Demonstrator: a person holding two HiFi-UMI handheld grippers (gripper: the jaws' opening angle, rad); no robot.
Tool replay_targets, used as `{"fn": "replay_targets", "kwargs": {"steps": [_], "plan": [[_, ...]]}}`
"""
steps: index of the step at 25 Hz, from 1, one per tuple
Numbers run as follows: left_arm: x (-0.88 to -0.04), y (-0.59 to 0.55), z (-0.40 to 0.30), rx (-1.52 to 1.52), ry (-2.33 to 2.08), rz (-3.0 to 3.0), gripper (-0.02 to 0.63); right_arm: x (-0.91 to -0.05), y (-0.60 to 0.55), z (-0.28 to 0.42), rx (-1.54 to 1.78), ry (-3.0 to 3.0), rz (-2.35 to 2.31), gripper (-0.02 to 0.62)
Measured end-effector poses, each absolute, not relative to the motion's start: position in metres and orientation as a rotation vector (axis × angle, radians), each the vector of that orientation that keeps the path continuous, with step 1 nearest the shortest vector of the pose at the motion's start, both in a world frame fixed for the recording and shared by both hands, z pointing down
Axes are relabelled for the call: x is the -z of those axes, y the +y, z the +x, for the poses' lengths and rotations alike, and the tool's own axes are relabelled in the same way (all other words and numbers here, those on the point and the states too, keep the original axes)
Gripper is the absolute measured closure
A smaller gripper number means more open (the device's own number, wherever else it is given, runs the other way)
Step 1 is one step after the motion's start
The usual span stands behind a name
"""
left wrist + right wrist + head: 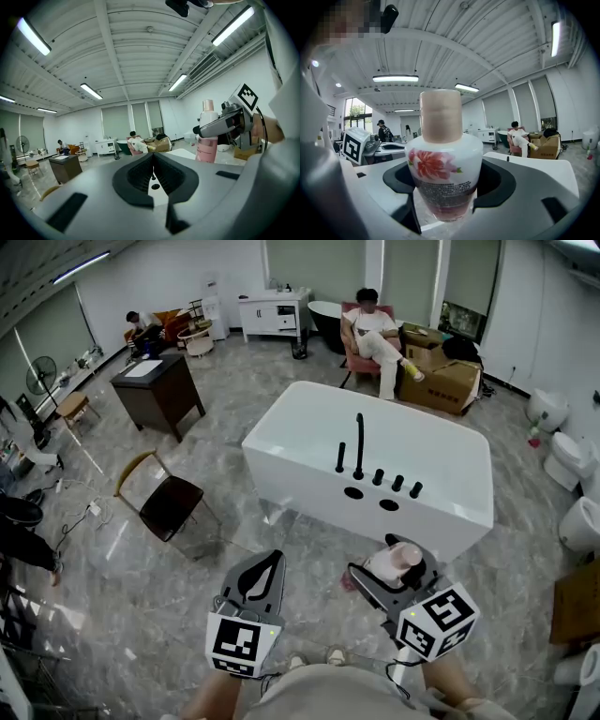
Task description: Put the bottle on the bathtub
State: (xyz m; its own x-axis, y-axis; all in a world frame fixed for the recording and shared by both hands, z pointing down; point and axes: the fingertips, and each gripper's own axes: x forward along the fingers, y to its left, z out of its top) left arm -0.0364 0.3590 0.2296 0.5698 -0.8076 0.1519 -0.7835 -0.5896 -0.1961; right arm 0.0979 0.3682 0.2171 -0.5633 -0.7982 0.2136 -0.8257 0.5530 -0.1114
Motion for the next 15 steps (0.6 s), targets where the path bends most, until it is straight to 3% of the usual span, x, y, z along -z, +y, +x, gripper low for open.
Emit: {"fn": "replay_targets", "kwargs": {"steps": [15], "plan": [[-0.253, 0.343, 0.030, 0.428, 1.428, -2.661, 0.586, -0.237, 0.338, 0.168, -0.285, -2.635, 1.358, 0.232]]}}
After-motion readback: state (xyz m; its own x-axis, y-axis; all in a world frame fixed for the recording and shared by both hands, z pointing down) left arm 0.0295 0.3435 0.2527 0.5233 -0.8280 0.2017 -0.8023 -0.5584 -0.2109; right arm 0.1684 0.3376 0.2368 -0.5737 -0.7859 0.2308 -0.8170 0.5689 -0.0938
